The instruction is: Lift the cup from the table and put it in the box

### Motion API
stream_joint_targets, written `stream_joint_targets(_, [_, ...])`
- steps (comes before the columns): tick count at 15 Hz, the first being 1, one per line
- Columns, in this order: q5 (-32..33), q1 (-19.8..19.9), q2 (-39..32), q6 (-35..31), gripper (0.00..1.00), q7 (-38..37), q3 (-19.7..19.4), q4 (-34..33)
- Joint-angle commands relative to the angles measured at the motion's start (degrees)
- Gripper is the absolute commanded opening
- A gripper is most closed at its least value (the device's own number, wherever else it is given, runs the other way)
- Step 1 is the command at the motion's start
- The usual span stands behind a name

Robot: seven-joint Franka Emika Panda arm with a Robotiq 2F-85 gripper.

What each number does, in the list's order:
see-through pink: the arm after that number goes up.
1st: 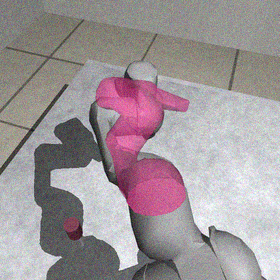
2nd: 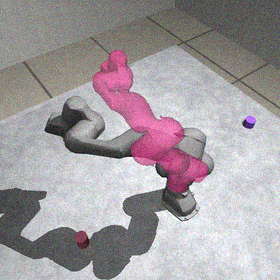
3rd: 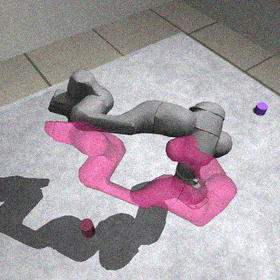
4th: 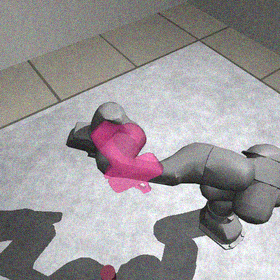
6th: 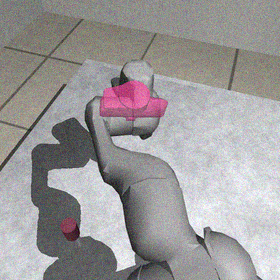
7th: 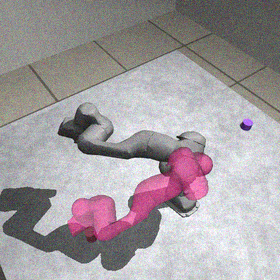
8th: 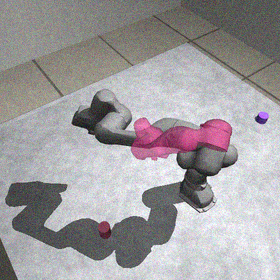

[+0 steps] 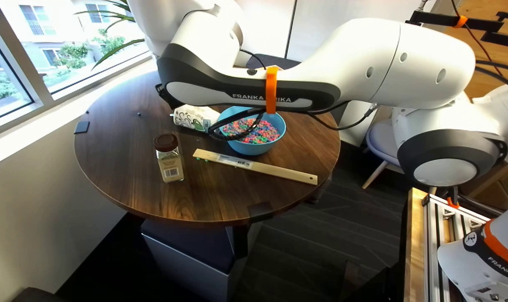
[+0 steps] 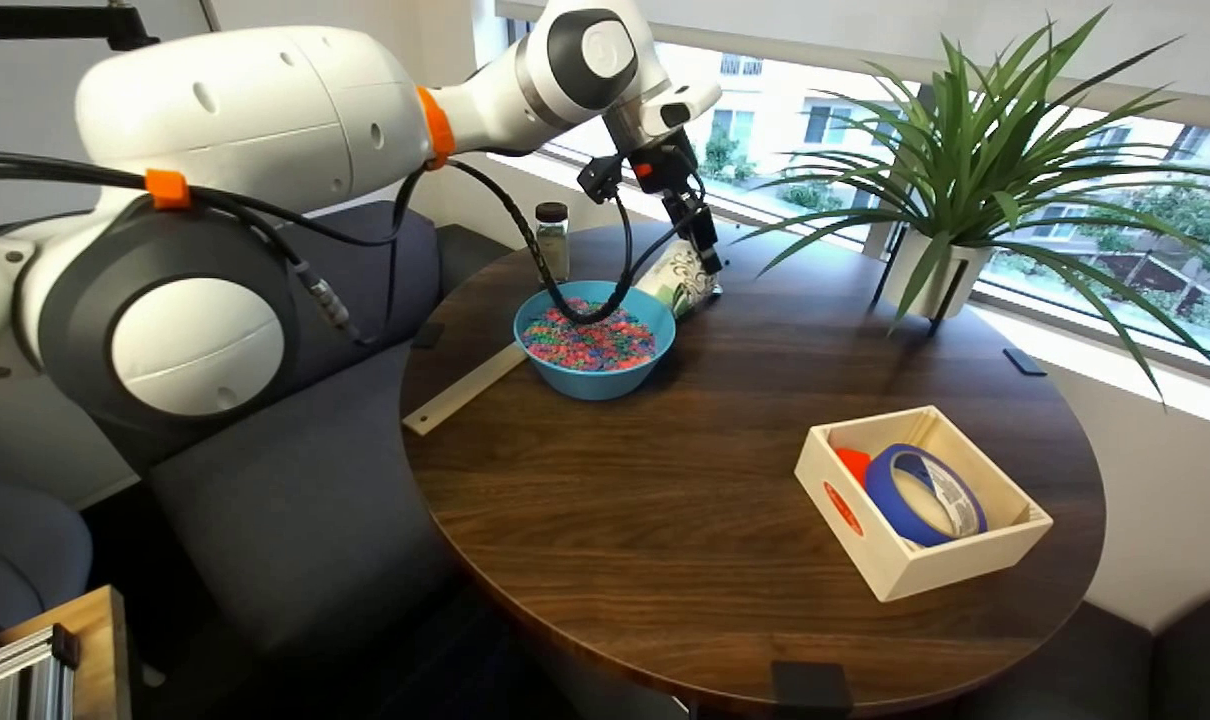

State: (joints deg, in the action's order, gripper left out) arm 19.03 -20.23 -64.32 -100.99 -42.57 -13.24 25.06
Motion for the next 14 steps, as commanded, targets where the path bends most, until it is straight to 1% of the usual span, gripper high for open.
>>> stream_joint_targets(1, [-0.9, 0.1, 1.1, 1.0, 0.00, 0.3, 0.5, 0.0])
stream_joint_targets(3, [-1.0, 0.2, 1.4, 1.0, 0.00, 0.5, 0.7, 0.0])
stream_joint_targets(4, [-1.1, 0.3, 1.6, 1.0, 0.02, 0.4, 0.7, 0.0])
stream_joint_targets(10, [-0.8, 0.5, 3.6, -0.8, 0.02, -1.4, 0.3, -0.2])
stream_joint_targets(12, [-0.7, 0.7, 4.6, -2.1, 0.02, -3.0, 0.0, -0.6])
stream_joint_targets(14, [-1.1, 1.0, 5.8, -5.8, 0.02, -4.2, 0.4, -1.0])
